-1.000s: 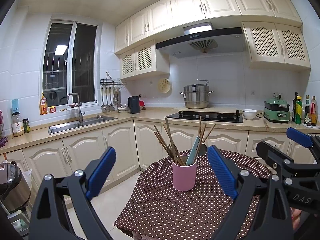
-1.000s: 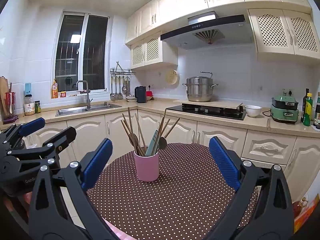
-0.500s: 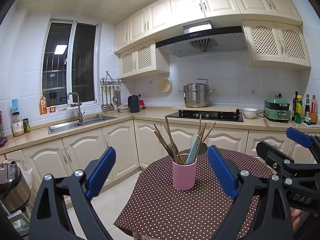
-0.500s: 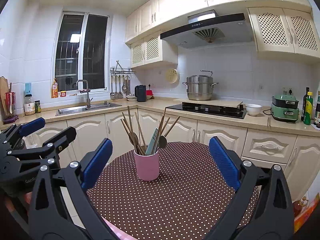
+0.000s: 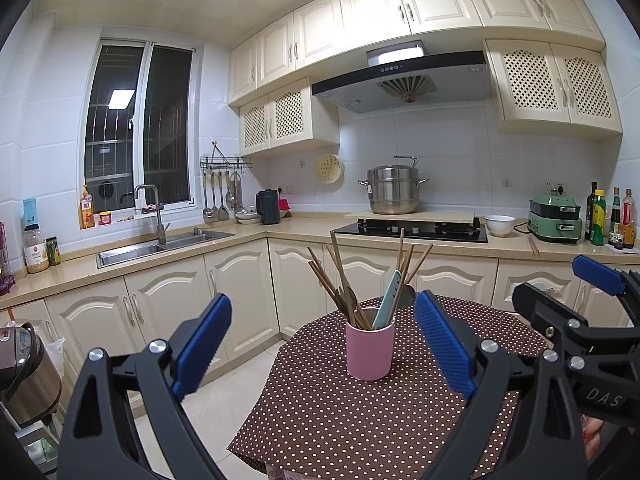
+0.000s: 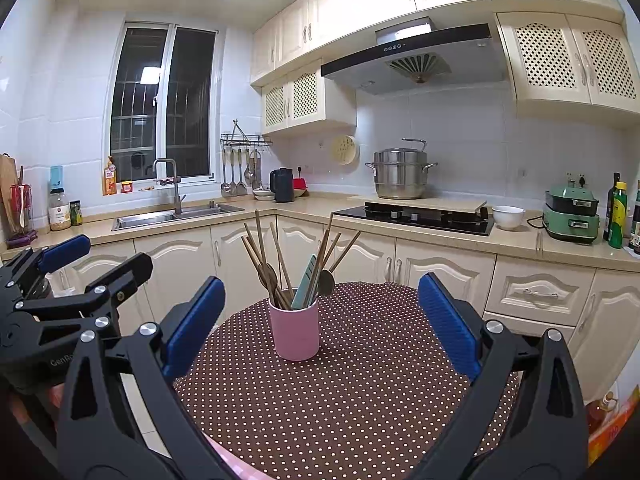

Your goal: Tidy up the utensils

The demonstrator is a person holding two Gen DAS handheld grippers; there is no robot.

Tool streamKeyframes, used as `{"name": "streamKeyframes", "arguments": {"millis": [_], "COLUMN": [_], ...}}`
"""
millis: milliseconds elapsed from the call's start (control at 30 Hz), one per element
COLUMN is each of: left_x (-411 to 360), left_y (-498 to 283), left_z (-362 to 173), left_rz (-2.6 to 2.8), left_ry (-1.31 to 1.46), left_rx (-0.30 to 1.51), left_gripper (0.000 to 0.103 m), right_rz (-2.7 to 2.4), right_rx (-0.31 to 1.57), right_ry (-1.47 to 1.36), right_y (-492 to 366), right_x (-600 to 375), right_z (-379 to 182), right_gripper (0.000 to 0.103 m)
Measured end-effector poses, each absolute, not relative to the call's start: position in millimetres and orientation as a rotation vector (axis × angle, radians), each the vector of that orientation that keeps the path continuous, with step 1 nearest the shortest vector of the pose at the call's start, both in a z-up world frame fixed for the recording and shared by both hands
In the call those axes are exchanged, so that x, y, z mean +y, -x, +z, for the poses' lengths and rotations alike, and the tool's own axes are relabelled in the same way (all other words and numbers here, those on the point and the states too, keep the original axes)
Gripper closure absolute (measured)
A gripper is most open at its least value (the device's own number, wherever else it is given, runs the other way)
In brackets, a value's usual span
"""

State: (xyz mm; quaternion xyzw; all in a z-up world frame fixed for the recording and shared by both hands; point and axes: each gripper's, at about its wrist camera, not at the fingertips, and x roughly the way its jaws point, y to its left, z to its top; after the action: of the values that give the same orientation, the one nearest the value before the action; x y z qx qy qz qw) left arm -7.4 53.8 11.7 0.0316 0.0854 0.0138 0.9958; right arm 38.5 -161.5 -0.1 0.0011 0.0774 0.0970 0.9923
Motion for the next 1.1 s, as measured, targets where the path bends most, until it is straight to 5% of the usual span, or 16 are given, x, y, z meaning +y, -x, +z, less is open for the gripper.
{"name": "streamKeyframes", "arguments": {"millis": [1100], "left_x": [57.9], "left_y": [-20.5], "left_z": [0.4], "left_rz": [0.023], "left_ry": [-0.077], "left_rx": [0.212], "left_gripper": [0.012], "right_rz": [0.204], "right_rx": [0.204], "right_ry": [-0.026], "right_y": [-65.1], "right_x": [-166.6], "right_z": [-11.2], "right_gripper": [0.008]}}
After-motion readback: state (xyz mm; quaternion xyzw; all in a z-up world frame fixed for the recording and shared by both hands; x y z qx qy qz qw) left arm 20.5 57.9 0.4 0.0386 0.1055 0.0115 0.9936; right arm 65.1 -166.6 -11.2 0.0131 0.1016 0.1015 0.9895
